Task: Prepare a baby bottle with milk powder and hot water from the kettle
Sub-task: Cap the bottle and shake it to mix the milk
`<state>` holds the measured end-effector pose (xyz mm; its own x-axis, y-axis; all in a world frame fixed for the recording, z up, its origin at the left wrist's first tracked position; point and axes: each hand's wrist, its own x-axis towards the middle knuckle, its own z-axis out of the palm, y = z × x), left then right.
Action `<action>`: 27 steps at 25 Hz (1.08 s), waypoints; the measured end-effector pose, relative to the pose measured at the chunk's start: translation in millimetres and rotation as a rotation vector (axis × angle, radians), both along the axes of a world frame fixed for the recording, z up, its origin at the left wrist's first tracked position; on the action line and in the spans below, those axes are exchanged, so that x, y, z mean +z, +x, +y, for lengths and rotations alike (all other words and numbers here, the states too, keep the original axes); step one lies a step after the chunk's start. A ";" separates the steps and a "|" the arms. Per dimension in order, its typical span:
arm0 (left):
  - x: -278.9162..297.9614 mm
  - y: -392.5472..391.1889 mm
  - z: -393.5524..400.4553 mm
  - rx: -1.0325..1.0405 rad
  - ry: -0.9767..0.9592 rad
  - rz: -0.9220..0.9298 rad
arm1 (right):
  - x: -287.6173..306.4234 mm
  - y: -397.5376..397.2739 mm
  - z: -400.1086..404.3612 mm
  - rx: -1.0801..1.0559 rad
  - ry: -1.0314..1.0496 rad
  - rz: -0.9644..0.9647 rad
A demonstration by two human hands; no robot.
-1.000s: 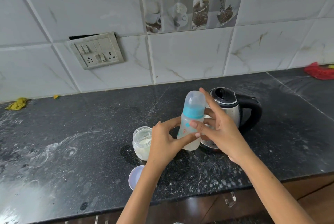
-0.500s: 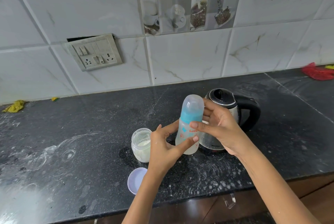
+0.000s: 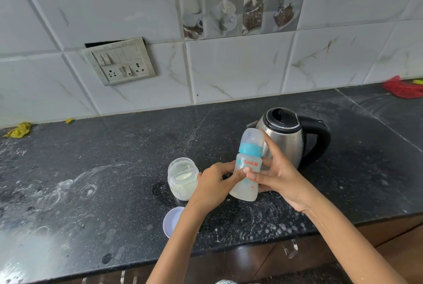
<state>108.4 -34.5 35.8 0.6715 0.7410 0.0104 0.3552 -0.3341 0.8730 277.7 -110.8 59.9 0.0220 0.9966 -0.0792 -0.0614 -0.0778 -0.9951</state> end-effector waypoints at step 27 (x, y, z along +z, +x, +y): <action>-163.4 -5.9 -43.6 0.100 0.446 0.554 | -35.5 -26.0 -30.2 -0.369 0.014 0.424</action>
